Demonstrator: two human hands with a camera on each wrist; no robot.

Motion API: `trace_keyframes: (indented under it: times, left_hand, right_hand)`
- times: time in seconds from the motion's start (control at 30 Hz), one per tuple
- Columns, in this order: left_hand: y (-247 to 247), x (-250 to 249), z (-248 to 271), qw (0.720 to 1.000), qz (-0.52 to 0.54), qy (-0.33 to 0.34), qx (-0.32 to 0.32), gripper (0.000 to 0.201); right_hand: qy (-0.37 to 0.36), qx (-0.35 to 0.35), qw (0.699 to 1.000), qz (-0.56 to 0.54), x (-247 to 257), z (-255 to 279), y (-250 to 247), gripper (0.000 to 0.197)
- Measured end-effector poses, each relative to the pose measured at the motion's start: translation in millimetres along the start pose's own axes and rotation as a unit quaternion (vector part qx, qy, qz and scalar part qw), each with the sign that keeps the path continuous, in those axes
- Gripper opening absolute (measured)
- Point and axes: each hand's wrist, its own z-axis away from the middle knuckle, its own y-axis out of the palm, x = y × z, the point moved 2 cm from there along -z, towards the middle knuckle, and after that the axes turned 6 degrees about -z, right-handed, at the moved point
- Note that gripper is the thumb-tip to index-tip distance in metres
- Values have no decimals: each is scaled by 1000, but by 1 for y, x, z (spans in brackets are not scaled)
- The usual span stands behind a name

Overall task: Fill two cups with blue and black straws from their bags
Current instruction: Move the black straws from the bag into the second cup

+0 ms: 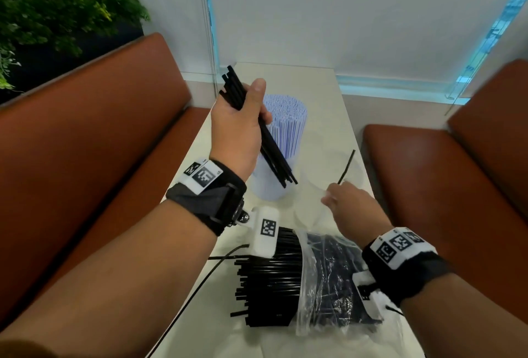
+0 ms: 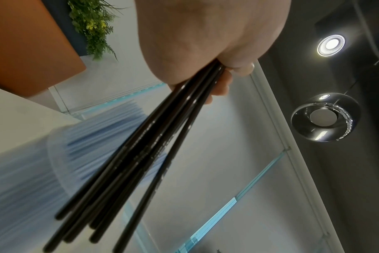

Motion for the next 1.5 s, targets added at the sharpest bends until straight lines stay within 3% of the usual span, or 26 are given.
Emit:
trace_keyframes:
  times: [0.13, 0.3, 0.43, 0.53, 0.73, 0.83, 0.93, 1.0, 1.1, 1.13, 1.27, 1.4, 1.5]
  left_hand:
    - [28, 6, 2, 1000, -5, 3, 17, 25]
    - [54, 44, 22, 988, -122, -22, 91, 25]
    - [53, 82, 30, 920, -311, -99, 218, 25]
    - [39, 90, 27, 889, -372, -124, 235, 44]
    - [16, 66, 23, 879, -406, -59, 246, 79]
    - [-6, 44, 31, 885, -414, 37, 211, 66]
    - [-36, 32, 51, 878, -422, 92, 206, 34]
    - [-55, 38, 66, 831, -476, 75, 277, 17]
    - [-89, 61, 93, 695, -590, 18, 409, 30]
    - [-103, 70, 101, 685, -601, -19, 412, 37]
    - [-152, 92, 125, 765, -533, -197, 302, 58]
    - [-166, 106, 141, 829, -407, -342, 177, 58]
    - [-147, 111, 151, 860, -300, -390, 132, 53]
  right_hand:
    - [-33, 19, 999, -5, 18, 3, 13, 17]
    - [-75, 40, 996, -10, 28, 5, 18, 23]
    - [-107, 29, 994, -13, 27, 6, 18, 22]
    - [-117, 39, 992, -21, 25, 2, 19, 19]
    - [-134, 49, 989, -30, 29, -8, 20, 22]
    - [-145, 32, 988, -43, 32, 0, 13, 28]
    - [-147, -114, 979, -87, 39, 21, 1, 24]
    - [-113, -137, 981, -81, 46, 35, -1, 15]
    - [3, 31, 1000, -5, 49, 48, 18, 42]
    - [30, 69, 997, 17, 47, 52, 25, 51]
    - [61, 110, 989, 80, 44, 62, 43, 62]
    - [79, 118, 989, 49, 42, 58, 51, 36]
    - [93, 111, 989, 9, 41, 56, 53, 29]
